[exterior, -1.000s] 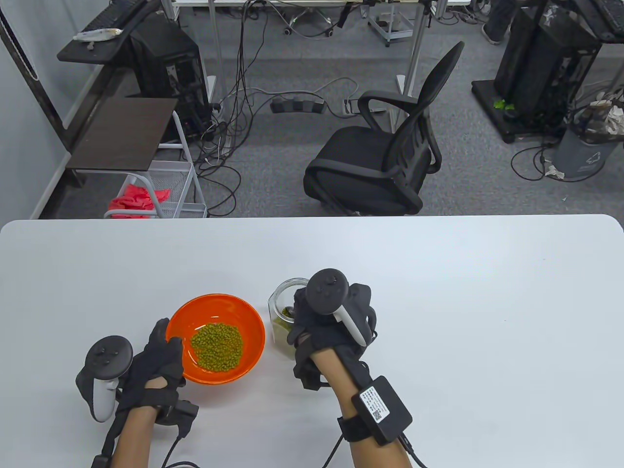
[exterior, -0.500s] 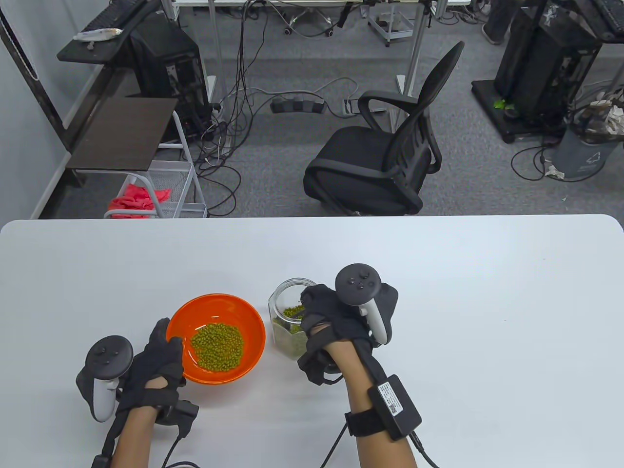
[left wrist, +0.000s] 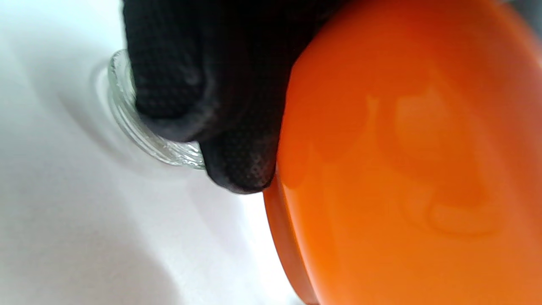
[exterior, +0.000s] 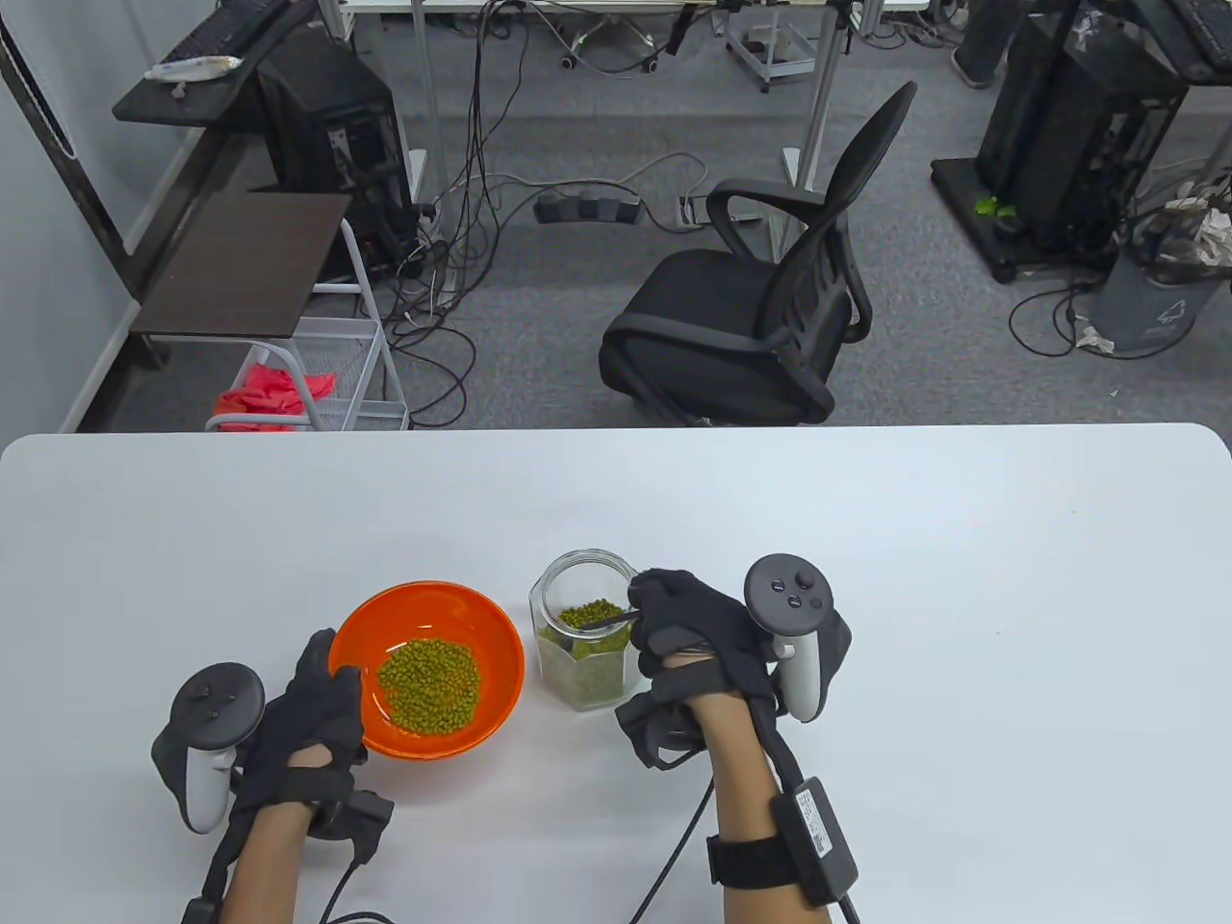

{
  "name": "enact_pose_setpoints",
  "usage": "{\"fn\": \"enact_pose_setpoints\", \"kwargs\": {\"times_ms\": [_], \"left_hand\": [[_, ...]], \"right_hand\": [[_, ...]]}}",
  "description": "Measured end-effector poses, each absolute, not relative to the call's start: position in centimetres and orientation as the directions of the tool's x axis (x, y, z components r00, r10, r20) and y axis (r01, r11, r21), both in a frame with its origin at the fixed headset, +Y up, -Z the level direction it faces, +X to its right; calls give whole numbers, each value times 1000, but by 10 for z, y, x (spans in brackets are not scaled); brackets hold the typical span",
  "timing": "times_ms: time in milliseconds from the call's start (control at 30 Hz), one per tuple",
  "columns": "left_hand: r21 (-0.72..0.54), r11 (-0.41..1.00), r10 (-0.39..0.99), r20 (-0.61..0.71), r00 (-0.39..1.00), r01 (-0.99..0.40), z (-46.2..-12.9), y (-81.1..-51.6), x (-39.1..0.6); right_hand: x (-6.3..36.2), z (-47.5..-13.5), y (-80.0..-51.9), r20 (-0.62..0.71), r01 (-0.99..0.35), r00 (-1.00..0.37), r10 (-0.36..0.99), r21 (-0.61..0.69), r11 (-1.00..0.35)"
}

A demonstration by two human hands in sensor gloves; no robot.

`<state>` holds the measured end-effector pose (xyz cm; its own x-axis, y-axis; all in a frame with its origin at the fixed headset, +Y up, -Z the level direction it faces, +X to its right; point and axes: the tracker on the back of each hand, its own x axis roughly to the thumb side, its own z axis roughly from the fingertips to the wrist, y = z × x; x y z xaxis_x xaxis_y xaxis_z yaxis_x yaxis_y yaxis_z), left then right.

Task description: Portion mung beans with measuring scoop (Bowl in hand)

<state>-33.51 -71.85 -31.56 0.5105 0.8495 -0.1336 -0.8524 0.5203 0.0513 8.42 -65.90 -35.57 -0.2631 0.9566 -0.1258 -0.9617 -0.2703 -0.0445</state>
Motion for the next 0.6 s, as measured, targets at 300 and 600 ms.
{"fn": "enact_pose_setpoints", "kwargs": {"times_ms": [300,600], "left_hand": [[53,524,847,-136,513,-850,-315,-718,-335],[51,525,846,-141,514,-849,-316,-719,-334]], "right_hand": [[101,-347,-668,-135,-985,-135,982,-84,-148],[116,-343,-677,-159,-993,-42,986,-102,-59]]}}
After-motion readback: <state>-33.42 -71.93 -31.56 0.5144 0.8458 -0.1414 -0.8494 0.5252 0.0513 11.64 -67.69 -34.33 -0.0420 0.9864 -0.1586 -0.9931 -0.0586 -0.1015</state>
